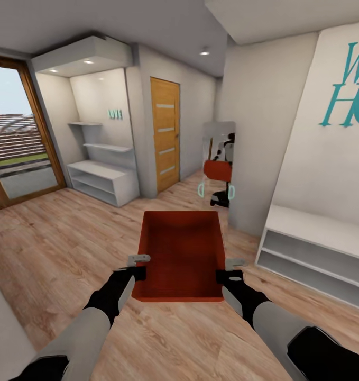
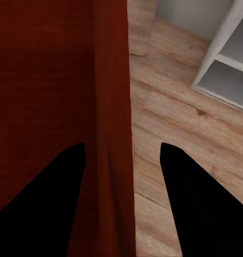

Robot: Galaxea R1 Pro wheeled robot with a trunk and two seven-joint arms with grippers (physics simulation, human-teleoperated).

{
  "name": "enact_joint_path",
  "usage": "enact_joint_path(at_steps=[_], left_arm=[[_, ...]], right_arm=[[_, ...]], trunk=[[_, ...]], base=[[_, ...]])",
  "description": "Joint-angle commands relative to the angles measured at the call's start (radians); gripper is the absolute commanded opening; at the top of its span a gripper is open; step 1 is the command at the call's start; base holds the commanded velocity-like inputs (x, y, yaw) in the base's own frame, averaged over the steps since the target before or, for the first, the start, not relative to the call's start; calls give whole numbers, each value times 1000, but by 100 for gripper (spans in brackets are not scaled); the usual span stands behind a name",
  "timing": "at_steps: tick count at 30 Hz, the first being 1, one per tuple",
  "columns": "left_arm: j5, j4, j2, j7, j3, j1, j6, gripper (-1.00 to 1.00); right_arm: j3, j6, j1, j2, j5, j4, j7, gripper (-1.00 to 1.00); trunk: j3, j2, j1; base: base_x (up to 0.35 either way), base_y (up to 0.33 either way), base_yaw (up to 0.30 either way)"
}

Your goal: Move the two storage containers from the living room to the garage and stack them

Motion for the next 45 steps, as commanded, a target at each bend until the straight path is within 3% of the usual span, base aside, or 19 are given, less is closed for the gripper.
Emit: enact_joint_path(at_steps=[1,24,45], left_arm=[[17,-3,-2,0,11,-2,4,-100],[17,-3,-3,0,11,-2,4,-100],[17,-3,-3,0,11,-2,4,-100]], right_arm=[[8,6,0,0,-1,0,-15,-100],[8,6,0,0,-1,0,-15,-100],[8,6,0,0,-1,0,-15,-100]], trunk=[[-2,-2,1],[-2,-2,1],[-2,-2,1]], base=[[322,0,269],[322,0,266],[322,0,16]])
